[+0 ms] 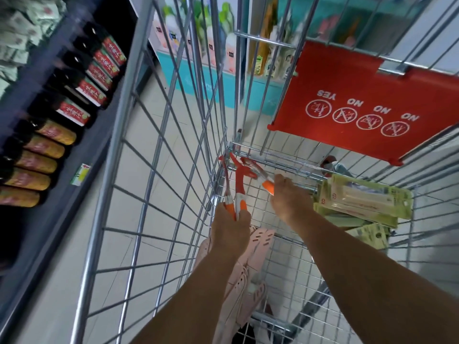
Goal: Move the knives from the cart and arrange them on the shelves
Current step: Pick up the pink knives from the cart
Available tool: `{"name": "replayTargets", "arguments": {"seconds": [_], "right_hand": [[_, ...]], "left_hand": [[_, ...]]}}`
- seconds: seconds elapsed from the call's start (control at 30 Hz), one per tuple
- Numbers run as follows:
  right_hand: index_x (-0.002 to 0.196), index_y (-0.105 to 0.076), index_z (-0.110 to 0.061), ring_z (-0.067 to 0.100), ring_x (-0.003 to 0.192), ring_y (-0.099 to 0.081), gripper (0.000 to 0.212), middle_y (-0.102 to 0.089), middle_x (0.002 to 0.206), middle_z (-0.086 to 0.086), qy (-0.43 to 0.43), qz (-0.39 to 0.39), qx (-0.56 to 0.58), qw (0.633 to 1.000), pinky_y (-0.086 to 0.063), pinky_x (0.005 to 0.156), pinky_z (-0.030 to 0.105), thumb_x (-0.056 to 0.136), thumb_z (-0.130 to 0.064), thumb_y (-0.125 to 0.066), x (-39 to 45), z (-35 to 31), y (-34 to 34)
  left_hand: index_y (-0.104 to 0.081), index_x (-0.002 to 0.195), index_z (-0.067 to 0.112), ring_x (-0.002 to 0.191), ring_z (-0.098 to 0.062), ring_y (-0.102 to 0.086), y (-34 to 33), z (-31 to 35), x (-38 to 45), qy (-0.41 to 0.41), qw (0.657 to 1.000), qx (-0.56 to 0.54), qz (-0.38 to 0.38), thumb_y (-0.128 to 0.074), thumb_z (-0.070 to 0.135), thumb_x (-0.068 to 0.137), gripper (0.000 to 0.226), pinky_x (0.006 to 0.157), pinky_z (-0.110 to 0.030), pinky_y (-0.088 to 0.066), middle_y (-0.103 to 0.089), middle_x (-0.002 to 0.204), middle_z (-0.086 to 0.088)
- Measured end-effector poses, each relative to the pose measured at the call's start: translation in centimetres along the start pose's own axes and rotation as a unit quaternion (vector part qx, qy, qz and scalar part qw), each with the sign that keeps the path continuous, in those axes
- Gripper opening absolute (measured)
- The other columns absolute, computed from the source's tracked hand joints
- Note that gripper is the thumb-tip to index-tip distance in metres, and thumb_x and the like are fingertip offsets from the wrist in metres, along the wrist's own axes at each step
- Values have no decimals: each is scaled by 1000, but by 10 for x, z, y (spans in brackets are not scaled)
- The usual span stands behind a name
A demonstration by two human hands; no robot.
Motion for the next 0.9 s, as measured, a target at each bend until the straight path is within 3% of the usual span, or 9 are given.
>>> {"name": "replayTargets", "arguments": {"seconds": [0.1,0.2,0.27,0.33,0.47,0.63,0.77,0.9], "right_hand": [[132,-35,-15,32,97,-63,41,-60,116,11,-33,-19,102,994,-48,74,36,94,-18,-50,-17,-1,-1],[129,-37,-13,28,83,-62,35,-59,98,9,-70,-45,174,981,-42,64,32,95,-19,-48,-37,-6,1],[128,-37,-12,23,73,-56,34,-54,91,6,-93,-52,196,975,-38,59,30,96,-19,-46,-51,-7,4],[130,-36,-10,25,76,-55,37,-55,95,7,-111,-41,222,968,-38,63,30,96,-19,-45,-67,-5,15],[128,-36,-6,30,89,-55,36,-57,115,18,-107,7,263,959,-36,71,30,97,-21,-46,-116,-12,48],[127,-40,-11,26,94,-54,35,-57,116,12,-119,84,331,932,-37,74,28,95,-23,-46,-196,-25,89],[144,-26,-13,33,100,-57,54,-56,115,16,-111,149,361,914,-35,73,33,96,-27,-47,-267,-46,134],[135,-34,-16,26,81,-54,42,-57,103,5,-70,210,379,899,-32,67,29,96,-22,-48,-327,-73,181]], "left_hand": [[-46,90,17,64,-18,-54,4,8,-9,-14,1000,4,2,-53,34,92,19,61,-37,-52,-52,72,0],[-44,84,18,57,-17,-49,10,16,-23,-33,999,-11,1,-56,31,89,19,56,-35,-45,-47,65,3],[-46,88,15,55,-14,-46,15,23,-36,-41,999,-10,-2,-56,30,90,18,52,-29,-42,-46,64,4],[-49,94,12,58,-12,-48,24,28,-51,-48,999,-4,-1,-55,32,92,21,51,-25,-40,-49,67,4],[-50,101,14,59,-6,-49,51,42,-90,-72,997,-18,-7,-58,40,91,28,48,-21,-36,-50,71,8],[-52,105,13,63,-9,-51,85,56,-150,-110,993,-44,-32,-59,41,90,33,56,-24,-39,-49,73,8],[-49,102,17,66,-14,-53,116,77,-206,-163,983,-51,-63,-58,39,91,27,59,-27,-44,-50,75,6],[-47,102,26,73,-14,-60,165,98,-252,-221,973,-52,-40,-56,42,91,22,69,-35,-53,-55,79,9]]}}
Point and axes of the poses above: each hand's wrist, its own x-axis towards the middle knuckle, its own y-axis out of the back of the hand, z = x × y, the point moved 9 cm from there along x, towards the middle knuckle
